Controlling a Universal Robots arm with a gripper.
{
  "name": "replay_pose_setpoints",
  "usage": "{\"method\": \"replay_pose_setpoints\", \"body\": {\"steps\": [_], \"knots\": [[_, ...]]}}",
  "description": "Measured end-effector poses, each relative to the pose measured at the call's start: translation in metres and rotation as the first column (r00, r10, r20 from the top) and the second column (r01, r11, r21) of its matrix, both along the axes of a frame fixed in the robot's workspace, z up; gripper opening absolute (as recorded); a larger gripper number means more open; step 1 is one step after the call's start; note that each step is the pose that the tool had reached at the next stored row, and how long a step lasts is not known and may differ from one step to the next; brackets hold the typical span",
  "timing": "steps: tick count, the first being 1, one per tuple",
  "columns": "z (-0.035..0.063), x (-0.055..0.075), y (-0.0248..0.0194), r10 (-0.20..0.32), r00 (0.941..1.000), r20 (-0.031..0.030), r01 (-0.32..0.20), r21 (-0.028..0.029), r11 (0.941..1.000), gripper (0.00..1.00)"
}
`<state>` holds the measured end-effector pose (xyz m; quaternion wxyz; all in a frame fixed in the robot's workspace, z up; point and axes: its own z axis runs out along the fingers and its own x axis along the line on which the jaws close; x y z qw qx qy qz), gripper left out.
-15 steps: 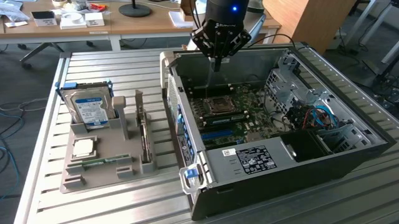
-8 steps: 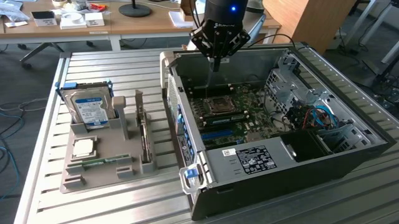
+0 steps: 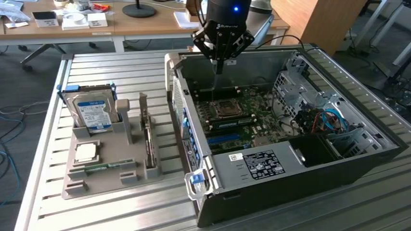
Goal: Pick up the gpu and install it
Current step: 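Reach for the gpu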
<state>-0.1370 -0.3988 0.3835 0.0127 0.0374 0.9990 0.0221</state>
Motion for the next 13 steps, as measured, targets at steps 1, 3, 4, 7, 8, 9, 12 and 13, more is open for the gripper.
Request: {"method": "replay_pose_setpoints", "body": {"steps": [1,3,4,7,8,9,12,13], "knots": [[0.0,-0.0009,0.0,0.0,1.0,0.0001,0.0,0.0001,1.0,0.11],[0.0,-0.0023,0.0,0.0,1.0,0.0,0.0,0.0,1.0,0.11],[0.0,-0.003,0.0,0.0,1.0,0.0,0.0,-0.0001,1.0,0.11],[0.0,-0.0053,0.0,0.0,1.0,0.0,0.0,0.0,1.0,0.11],[0.0,-0.0059,0.0,0.0,1.0,0.0001,0.0,0.0,1.0,0.11],[-0.0001,-0.0064,0.0,0.0,1.0,0.0001,0.0,0.0,1.0,0.11],[0.0,-0.0081,0.0,0.0,1.0,0.0001,0.0,0.0,1.0,0.11],[0.0,-0.0089,0.0,0.0,1.0,0.0,0.0,-0.0001,1.0,0.11]]}}
